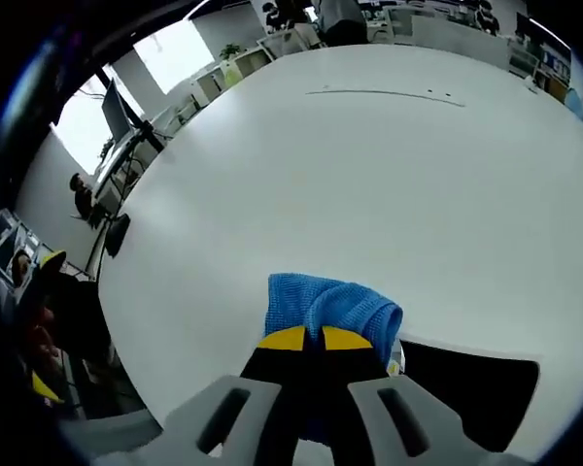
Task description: Wipe the mirror surface with the cleaning cloth until all visible marks leave the cleaned area.
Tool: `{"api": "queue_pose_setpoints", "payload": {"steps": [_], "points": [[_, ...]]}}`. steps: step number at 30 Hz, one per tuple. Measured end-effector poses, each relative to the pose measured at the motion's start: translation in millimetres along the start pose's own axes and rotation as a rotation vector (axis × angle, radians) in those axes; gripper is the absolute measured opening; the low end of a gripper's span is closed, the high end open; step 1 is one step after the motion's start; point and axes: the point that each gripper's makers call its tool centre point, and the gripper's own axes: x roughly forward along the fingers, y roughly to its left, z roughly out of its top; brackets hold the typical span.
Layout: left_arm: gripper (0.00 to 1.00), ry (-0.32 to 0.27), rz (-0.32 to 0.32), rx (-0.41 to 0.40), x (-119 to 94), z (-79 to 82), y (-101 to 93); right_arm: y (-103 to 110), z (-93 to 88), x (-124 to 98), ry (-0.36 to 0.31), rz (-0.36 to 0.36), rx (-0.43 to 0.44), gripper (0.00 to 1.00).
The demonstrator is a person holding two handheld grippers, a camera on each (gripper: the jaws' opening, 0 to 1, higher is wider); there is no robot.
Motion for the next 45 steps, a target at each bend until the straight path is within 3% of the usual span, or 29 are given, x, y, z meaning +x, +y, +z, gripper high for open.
{"api": "queue_pose_setpoints", "payload": {"steps": [23,33,45], "points": [[0.99,0.004,0.001,-0.02,1,2.9,-7.6,20,-36.1,-14,0.044,0.04,0.04,0.0],[0.99,0.007,-0.002,-0.026,1,-0.6,-10.8,32,-45.8,-15,0.075,0.059,0.04,0.0],[0.99,0.007,-0.002,-0.031,0,-2.6,-13.7,31,-45.6,-16,0.078,0.066,0.026,0.0]]}}
